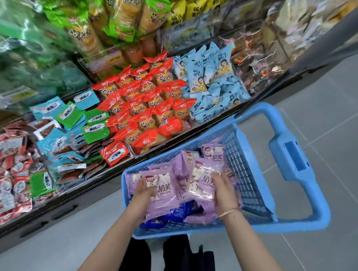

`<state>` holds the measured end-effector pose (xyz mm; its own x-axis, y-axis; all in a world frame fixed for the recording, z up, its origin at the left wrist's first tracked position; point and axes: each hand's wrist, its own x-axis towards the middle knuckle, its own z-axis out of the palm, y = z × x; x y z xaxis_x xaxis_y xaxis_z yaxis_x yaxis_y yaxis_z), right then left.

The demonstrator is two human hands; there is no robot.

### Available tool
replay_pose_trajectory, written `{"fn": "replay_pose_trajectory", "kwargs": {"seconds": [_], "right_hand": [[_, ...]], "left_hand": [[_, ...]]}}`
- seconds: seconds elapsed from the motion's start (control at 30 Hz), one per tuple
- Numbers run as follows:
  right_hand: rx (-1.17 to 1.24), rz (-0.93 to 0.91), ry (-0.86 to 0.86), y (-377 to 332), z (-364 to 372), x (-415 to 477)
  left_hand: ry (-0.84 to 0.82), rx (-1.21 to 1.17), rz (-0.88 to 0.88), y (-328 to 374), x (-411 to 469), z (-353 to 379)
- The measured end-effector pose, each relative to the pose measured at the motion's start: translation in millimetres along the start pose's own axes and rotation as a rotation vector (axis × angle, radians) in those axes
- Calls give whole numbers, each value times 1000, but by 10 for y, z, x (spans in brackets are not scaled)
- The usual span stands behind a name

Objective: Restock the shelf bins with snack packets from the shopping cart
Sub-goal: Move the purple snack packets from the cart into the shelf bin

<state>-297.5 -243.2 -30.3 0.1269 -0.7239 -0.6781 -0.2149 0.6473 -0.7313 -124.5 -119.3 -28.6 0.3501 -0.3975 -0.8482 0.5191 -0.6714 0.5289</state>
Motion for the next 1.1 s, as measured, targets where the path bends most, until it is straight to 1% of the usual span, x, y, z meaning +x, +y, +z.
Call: {"fn": "replay_pose_trajectory", "kwargs": {"seconds": [0.1,0.2,0.23,0.3,0.37,0.4,0.43,0.47,0.53,0.57,0.6,0.67,0.7,0.8,0.9,1.03,1.1], "right_hand": [[-116,-54,-120,40,287,-269],[-183,-104,-206,101,610,-402],[-182,-115,-216,127,695,-424],[-111,-90,-241,152,807,-446],[-49,-52,-268,150,841,-427],[-21,-18,-264,147,830,-358],[15,27,-220,141,802,-245],[58,88,-138,146,774,-93],[152,270,43,139,695,223],[195,362,101,145,659,354],[230,429,132,163,634,478],[262,491,167,228,612,692],[268,500,169,250,606,760],[198,472,83,218,670,878],[134,549,100,191,706,872],[223,549,-14,173,604,543],[283,489,-92,212,549,320]], "left_hand": [[-40,-65,13,79,-243,-1],[-162,65,52,87,-352,48],[-173,110,64,66,-356,53],[-120,144,88,32,-333,16],[-66,114,106,23,-281,-94],[-53,92,110,30,-261,-159],[-42,84,101,37,-239,-224],[-34,81,91,48,-223,-291],[-12,35,94,47,-194,-413],[-4,11,96,33,-184,-468],[6,-4,93,13,-172,-521],[25,-21,74,-38,-162,-620],[32,-32,66,-72,-152,-664],[55,-72,54,-183,-150,-768],[76,-159,33,-265,-172,-833],[82,-198,-2,-288,-163,-817],[75,-185,-5,-271,-150,-774]]}}
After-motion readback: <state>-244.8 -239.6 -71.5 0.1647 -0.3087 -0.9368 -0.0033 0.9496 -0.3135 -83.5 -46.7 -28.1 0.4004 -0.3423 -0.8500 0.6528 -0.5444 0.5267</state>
